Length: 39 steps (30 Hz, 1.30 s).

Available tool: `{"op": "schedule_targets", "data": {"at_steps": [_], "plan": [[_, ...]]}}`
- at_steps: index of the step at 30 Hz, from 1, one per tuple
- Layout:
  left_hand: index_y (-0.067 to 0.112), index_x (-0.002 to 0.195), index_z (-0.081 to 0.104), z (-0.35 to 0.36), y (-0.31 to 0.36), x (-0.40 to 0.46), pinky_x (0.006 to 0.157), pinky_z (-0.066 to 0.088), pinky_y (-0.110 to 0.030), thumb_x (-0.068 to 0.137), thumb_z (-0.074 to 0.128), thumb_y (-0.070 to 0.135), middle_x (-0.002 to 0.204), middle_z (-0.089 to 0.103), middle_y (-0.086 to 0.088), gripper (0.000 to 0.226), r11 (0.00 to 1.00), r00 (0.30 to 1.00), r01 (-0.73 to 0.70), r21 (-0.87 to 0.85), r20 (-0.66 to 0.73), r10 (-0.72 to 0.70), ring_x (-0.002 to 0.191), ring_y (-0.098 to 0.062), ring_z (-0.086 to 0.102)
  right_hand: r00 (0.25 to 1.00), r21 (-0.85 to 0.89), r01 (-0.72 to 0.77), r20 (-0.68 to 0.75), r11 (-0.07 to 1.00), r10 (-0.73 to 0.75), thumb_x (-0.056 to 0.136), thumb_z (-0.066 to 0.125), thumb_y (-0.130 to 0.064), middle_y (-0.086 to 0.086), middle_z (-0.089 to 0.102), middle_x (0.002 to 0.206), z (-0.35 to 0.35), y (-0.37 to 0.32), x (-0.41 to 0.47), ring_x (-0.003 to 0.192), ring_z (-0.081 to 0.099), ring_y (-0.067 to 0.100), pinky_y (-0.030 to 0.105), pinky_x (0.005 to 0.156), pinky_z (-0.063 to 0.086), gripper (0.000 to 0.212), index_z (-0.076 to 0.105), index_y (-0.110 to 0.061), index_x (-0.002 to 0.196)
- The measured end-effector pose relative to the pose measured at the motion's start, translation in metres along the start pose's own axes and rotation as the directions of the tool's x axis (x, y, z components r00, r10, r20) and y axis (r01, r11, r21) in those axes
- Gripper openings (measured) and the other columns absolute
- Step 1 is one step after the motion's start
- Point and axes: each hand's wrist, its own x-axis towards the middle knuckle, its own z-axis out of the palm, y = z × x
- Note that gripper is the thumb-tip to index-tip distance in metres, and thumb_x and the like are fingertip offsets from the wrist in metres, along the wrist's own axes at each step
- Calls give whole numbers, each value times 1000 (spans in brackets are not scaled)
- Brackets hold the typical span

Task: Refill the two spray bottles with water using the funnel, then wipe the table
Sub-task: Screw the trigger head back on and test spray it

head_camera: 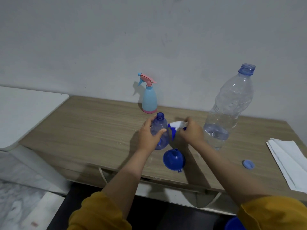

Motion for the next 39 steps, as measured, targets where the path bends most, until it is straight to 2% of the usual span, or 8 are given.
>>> {"op": "schedule_targets", "data": {"at_steps": [3,7,11,14,18,23,34,39], "plan": [[23,124,54,1,-2,0,91,42,-20,78,76,27,119,61,8,52,1000,1000,0,3,4,0,109,-7,55,993,209,75,-105,975,-54,81,62,-12,7,63,77,-29,-22,0,69,60,20,35,66,51,55,41,-13,132],[22,124,54,1,-1,0,94,43,-22,77,77,27,120,61,7,52,1000,1000,12,-1,3,-12,112,-9,55,963,328,217,-226,919,-147,81,56,-6,-3,58,66,-78,-63,-1,61,54,11,11,57,42,64,40,-25,140],[20,124,55,-2,4,-2,76,36,2,78,76,21,117,61,7,50,999,999,33,2,10,-33,105,-6,54,950,484,276,-271,831,-157,79,61,-9,3,66,88,-114,-99,0,80,69,25,26,76,56,42,58,-26,118],[18,124,55,-3,5,-3,75,37,0,79,75,17,117,62,4,49,1000,1000,23,19,-2,-23,103,-8,56,945,600,310,-282,738,-168,79,63,-9,9,66,101,-125,-117,-1,84,71,26,39,77,60,38,56,-23,113],[17,123,54,-3,7,-3,90,46,-26,79,74,21,120,62,0,49,999,999,36,37,10,-36,111,-16,57,868,562,459,-448,688,-213,82,63,-10,-10,61,94,-124,-133,-5,88,66,16,25,68,56,38,52,-19,118],[19,127,52,-6,13,-5,81,35,-12,81,73,23,124,59,4,51,998,998,61,24,27,-61,107,-6,51,775,502,599,-561,624,-292,84,63,-7,7,60,111,-113,-141,-8,92,61,16,18,66,53,39,49,-13,120],[21,131,49,-6,18,-6,87,38,-21,81,73,30,130,56,4,56,994,995,95,53,35,-97,119,-13,51,832,497,550,-392,671,-392,84,67,-6,2,63,99,-50,-104,-20,82,66,16,17,65,54,38,48,-17,115],[23,131,49,-5,16,-7,88,44,-20,80,74,29,129,58,7,57,993,993,113,20,35,-114,118,-11,55,881,482,474,-243,737,-407,81,69,-6,4,67,84,-18,-84,-23,69,65,22,41,61,55,40,48,-23,109]]}}
